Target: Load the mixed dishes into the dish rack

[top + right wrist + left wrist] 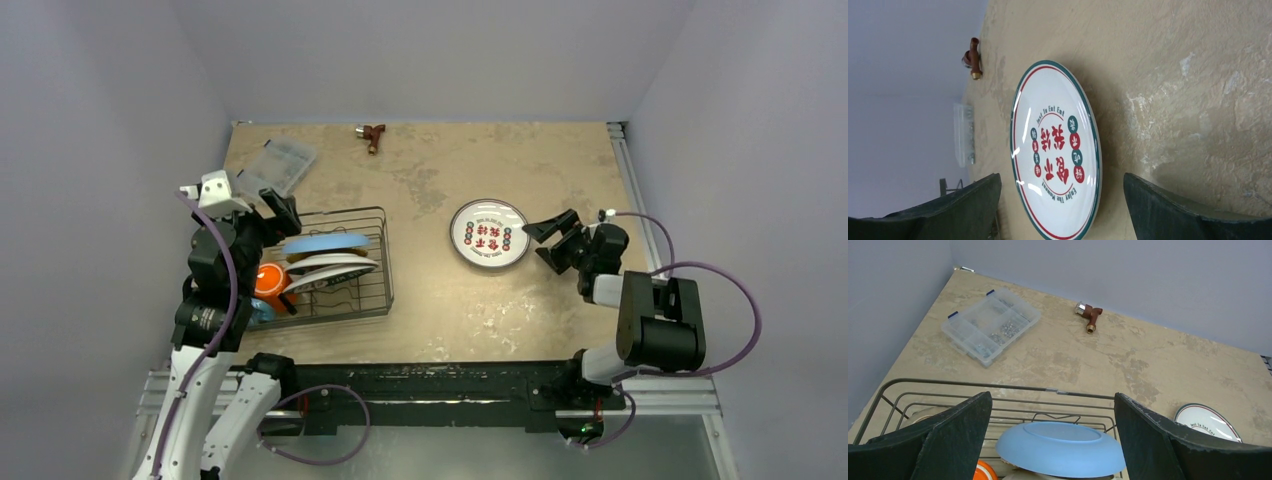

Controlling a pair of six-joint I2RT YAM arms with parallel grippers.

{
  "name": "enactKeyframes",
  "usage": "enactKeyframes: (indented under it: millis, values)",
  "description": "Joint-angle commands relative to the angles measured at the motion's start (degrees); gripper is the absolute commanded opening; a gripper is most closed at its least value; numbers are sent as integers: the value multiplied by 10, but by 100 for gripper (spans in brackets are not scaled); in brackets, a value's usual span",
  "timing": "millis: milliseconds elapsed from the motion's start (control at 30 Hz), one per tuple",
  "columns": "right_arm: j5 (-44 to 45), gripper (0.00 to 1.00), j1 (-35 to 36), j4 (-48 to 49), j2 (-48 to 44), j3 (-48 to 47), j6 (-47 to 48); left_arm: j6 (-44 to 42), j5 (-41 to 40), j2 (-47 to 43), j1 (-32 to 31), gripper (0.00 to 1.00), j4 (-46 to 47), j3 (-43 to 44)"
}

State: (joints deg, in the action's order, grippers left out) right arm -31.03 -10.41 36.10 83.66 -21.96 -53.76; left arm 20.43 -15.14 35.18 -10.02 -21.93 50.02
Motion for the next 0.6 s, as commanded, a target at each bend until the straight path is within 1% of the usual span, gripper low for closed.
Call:
enactKeyframes:
  millis: [0,67,167,300,367,467,500,567]
  values:
    - [-43,91,-1,20,31,-18,12,8,10,4,9,91,15,20]
    - [-50,87,-2,26,48,-20,14,8,10,4,9,91,15,20]
    - [-57,86,-2,33,71,-24,22,8,9,4,9,91,15,19]
    - [-88,78,-2,63,117,-32,28,9,11,5,8,91,15,20]
    - [-100,70,-2,76,139,-36,24,10,11,7,9,91,15,19]
    - [-122,51,-2,80,176,-54,16,10,14,9,9,91,14,20]
    - [-129,46,-1,83,187,-58,12,10,14,10,9,91,15,21]
    - [-141,43,-1,91,207,-65,5,10,16,10,9,91,15,20]
